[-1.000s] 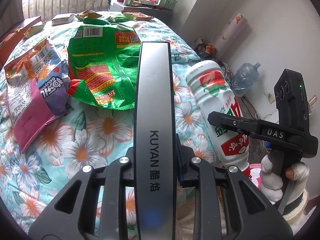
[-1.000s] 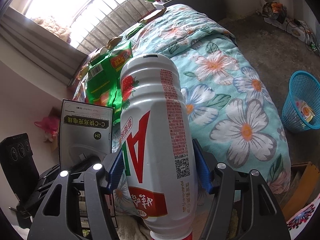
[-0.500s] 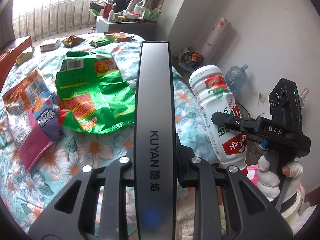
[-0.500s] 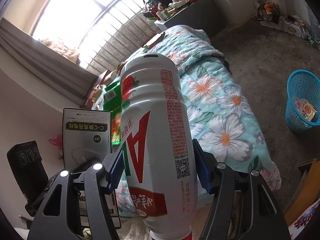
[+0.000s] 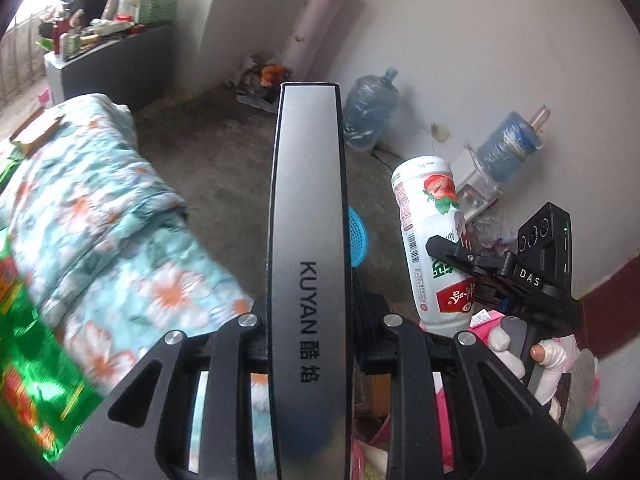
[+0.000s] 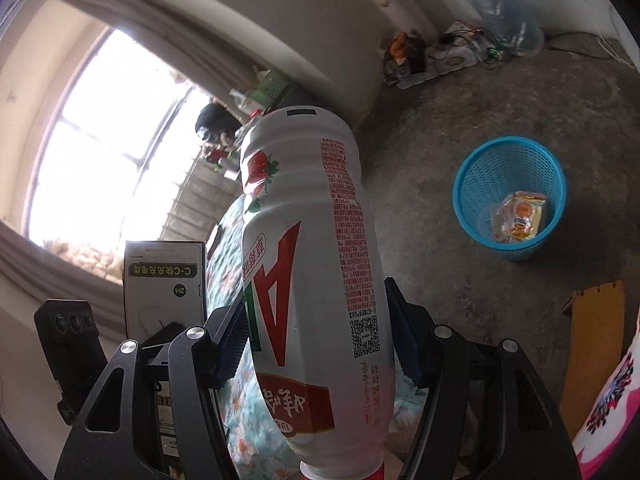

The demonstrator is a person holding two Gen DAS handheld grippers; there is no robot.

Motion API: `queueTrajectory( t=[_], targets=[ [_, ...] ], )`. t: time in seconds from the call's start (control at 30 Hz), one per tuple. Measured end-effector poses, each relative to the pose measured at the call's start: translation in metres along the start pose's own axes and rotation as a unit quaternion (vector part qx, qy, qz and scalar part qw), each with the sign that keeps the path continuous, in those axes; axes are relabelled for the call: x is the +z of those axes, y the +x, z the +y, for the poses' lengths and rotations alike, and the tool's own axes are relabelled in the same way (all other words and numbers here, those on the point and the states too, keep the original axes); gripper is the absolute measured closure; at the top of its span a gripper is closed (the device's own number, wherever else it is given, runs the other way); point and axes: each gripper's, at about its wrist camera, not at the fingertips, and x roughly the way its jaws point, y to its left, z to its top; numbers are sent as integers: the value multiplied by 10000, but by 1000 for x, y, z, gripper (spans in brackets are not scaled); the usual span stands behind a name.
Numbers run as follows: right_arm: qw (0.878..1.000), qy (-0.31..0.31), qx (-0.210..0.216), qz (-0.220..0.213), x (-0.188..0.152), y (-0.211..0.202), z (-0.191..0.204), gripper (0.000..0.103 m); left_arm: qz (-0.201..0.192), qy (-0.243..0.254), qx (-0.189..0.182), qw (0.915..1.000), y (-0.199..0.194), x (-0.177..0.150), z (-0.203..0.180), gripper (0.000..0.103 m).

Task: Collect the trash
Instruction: 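Carry box and bottle over the blue wastebasket and open both tools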

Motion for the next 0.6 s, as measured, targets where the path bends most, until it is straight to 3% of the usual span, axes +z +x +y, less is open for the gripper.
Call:
queueTrajectory(
  t=[0.23,0.5,0.57,0.6],
  targets=[
    [9910,1314,-136,-205,41,31,-100,42,1250,299,-140,9916,152,62,-32,79],
    [9691,2440,-328,133,72,98,-202,41,2136,505,83,9756,302,105,-54,78],
    [9645,2610,-338,218,85,115,-223,40,2182,393,156,9750,328,116,-55,63],
    [9619,2702,-336,241,93,122,-234,37,2157,311,228,9757,341,122,-54,44]
  ],
)
